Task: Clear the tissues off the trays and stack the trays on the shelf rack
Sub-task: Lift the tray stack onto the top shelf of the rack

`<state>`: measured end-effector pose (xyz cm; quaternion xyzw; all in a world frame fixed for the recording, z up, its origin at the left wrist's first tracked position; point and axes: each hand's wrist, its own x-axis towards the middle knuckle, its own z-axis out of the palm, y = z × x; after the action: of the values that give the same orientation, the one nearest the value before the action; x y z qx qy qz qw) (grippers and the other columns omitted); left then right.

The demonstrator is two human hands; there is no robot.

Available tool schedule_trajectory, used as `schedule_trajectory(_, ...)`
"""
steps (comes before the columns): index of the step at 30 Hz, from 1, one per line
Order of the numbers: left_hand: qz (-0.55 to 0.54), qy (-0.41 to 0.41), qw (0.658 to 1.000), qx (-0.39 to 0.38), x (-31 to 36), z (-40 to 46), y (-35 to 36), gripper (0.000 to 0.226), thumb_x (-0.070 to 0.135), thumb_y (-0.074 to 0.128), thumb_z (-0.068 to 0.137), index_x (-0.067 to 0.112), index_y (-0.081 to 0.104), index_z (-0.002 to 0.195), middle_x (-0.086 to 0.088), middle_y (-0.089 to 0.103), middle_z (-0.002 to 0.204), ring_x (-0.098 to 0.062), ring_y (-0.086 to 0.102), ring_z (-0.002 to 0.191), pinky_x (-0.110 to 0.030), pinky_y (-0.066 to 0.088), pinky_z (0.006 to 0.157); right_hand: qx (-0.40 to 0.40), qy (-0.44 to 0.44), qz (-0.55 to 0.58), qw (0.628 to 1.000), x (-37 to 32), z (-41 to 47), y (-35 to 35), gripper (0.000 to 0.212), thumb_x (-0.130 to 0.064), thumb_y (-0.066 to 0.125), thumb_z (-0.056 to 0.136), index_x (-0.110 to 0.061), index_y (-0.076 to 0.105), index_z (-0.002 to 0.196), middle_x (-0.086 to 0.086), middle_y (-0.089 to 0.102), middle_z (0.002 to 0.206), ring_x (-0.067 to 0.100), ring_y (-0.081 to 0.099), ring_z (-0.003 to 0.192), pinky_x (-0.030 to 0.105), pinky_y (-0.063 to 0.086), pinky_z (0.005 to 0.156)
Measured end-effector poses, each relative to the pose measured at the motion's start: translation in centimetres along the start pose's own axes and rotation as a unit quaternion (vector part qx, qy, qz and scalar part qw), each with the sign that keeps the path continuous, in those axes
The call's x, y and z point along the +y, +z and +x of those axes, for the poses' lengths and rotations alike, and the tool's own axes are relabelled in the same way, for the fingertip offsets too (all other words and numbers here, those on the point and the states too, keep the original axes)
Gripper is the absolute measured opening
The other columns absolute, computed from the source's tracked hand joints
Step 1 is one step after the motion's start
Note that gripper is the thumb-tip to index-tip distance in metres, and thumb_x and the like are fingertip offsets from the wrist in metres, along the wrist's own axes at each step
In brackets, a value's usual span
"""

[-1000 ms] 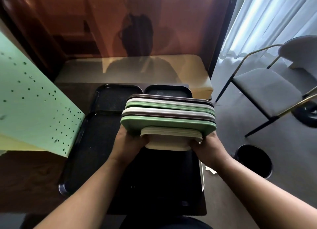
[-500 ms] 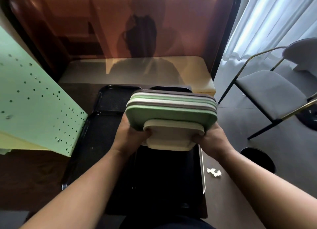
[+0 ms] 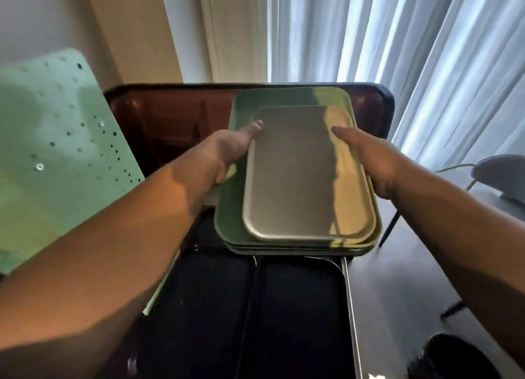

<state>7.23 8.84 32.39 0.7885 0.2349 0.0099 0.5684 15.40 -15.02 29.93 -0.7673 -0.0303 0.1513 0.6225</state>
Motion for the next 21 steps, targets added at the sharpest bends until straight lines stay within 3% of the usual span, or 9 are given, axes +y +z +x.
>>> schedule_trajectory(3,0.06,0.028,0.996,-0.058,5.6,-1.5,-4.4,0.049,0.049,0.069,0.086,0.005,0.063,0.105,-0.019,0.067,0.107,-0.027,0.064,0.088,-0.038,0.05,0.083,-0.086,0.011,0.046,0.995,-6.3,-1.0,0.2,0.049,-0.06,0.057,0.092,-0.014,0.074,0.098,0.008,0.075,0.08,0.023,0.072,0.066,0.032,0.061,0.068)
schedule_trajectory(6,0.082,0.046,0.994,-0.058,9.3,-2.5,-9.5,0.053,0.041,0.071,0.084,0.003,0.062,0.12,-0.018,0.066,0.121,-0.033,0.064,0.107,-0.042,0.048,0.1,-0.131,0.006,0.083,0.988,-11.8,-2.8,0.9,0.049,-0.057,0.052,0.094,-0.013,0.073,0.093,0.009,0.074,0.076,0.023,0.072,0.062,0.031,0.06,0.062)
schedule_trajectory(8,0.069,0.071,0.993,-0.06,11.2,-3.1,-13.3,0.038,0.036,0.064,0.092,0.003,0.067,0.11,-0.014,0.07,0.105,-0.03,0.068,0.092,-0.036,0.054,0.086,-0.139,-0.019,0.089,0.986,-15.5,-4.3,2.3,0.045,-0.052,0.058,0.091,-0.011,0.071,0.107,0.011,0.074,0.086,0.027,0.072,0.071,0.036,0.058,0.075)
schedule_trajectory(10,0.07,0.079,0.993,-0.059,13.0,-3.4,-17.1,0.038,0.04,0.068,0.088,0.006,0.071,0.104,-0.011,0.074,0.099,-0.031,0.071,0.087,-0.033,0.056,0.071,-0.125,-0.046,0.068,0.989,-18.7,-5.4,4.4,0.041,-0.047,0.059,0.09,-0.012,0.069,0.11,0.011,0.073,0.087,0.026,0.071,0.07,0.038,0.053,0.077)
schedule_trajectory(12,0.088,0.072,0.992,-0.054,14.7,-4.0,-21.1,0.039,0.041,0.066,0.088,0.006,0.065,0.108,-0.014,0.07,0.099,-0.032,0.067,0.088,-0.037,0.053,0.073,-0.117,-0.067,0.041,0.99,-21.6,-6.3,7.3,0.037,-0.044,0.058,0.091,-0.012,0.068,0.107,0.011,0.073,0.082,0.025,0.07,0.065,0.037,0.053,0.074)
schedule_trajectory(16,0.132,0.125,0.983,-0.039,16.3,-4.8,-28.9,0.033,0.036,0.051,0.098,0.006,0.063,0.107,-0.012,0.066,0.09,-0.027,0.062,0.077,-0.032,0.049,0.071,-0.106,-0.105,0.042,0.988,-26.2,-7.3,14.6,0.031,-0.04,0.055,0.094,-0.012,0.067,0.101,0.01,0.072,0.069,0.024,0.069,0.057,0.033,0.054,0.069)
schedule_trajectory(21,0.157,0.116,0.981,-0.018,14.3,-3.1,-39.6,0.046,0.038,0.049,0.098,0.003,0.06,0.127,-0.015,0.067,0.107,-0.03,0.063,0.088,-0.034,0.051,0.078,-0.099,-0.119,0.018,0.988,-30.0,-5.9,25.1,0.046,-0.036,0.06,0.089,-0.011,0.062,0.127,0.013,0.069,0.097,0.029,0.069,0.081,0.037,0.057,0.08)
